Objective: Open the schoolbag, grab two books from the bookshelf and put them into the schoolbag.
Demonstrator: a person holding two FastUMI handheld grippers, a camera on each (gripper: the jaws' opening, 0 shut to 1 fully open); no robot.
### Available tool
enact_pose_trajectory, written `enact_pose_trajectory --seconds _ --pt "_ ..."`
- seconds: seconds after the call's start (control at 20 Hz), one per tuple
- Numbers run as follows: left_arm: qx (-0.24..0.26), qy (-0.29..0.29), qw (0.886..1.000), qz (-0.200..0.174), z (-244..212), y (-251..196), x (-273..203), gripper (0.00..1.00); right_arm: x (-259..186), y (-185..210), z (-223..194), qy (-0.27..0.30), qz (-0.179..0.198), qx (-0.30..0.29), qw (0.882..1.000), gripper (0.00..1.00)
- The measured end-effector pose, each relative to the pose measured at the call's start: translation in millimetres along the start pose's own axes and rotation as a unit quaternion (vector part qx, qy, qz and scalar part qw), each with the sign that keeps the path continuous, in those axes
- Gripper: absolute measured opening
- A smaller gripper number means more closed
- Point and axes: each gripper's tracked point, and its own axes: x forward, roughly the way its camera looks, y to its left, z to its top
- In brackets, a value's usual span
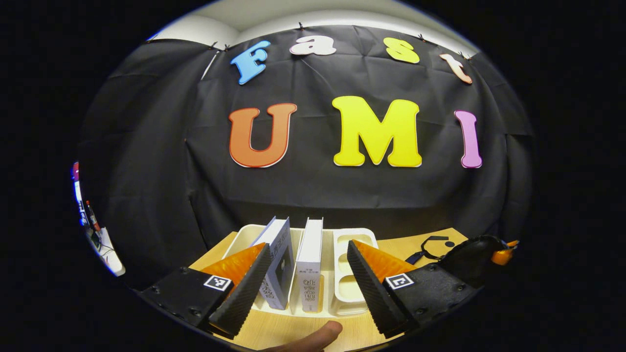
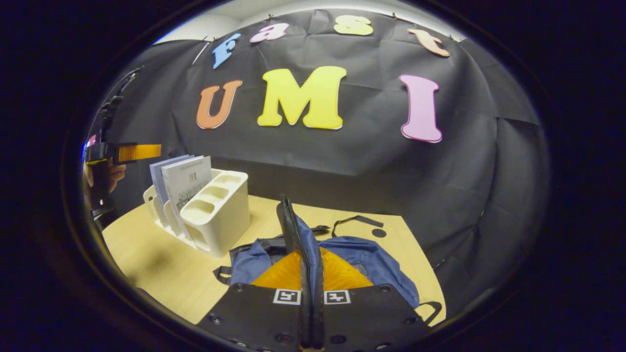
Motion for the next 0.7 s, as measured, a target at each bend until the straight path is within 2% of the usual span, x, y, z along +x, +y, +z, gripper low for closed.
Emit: enact_pose_trajectory --seconds 0.2,0.4,0.55,0.6,0.65,0.7 --pt "0.036 0.036 0.999 -0.014 4.7 -6.2 36.9 0.98 -5.9 -23.4 10.7 -0.017 -0.006 0.018 1.0 0.02" --pt "0.047 0.068 0.995 -0.053 12.0 -21.6 74.3 0.97 -5.5 -45.4 8.0 -0.022 -0.015 0.046 0.999 0.02" --pt "0.051 0.115 0.991 -0.053 2.3 -18.8 95.5 0.97 -5.2 -52.4 3.7 -0.022 -0.007 0.055 0.998 0.02" --pt "0.056 0.133 0.988 -0.05 -3.6 -16.9 102.3 0.94 -5.2 -53.8 3.1 -0.024 -0.004 0.054 0.998 0.02" --pt "0.066 0.155 0.984 -0.048 -12.8 -14.1 109.7 0.97 -5.0 -57.1 2.3 -0.026 -0.004 0.053 0.998 0.02" --pt "0.07 0.168 0.982 -0.051 -18.8 -13.3 115.6 0.94 -4.6 -60.8 2.3 -0.027 -0.006 0.054 0.998 0.02"
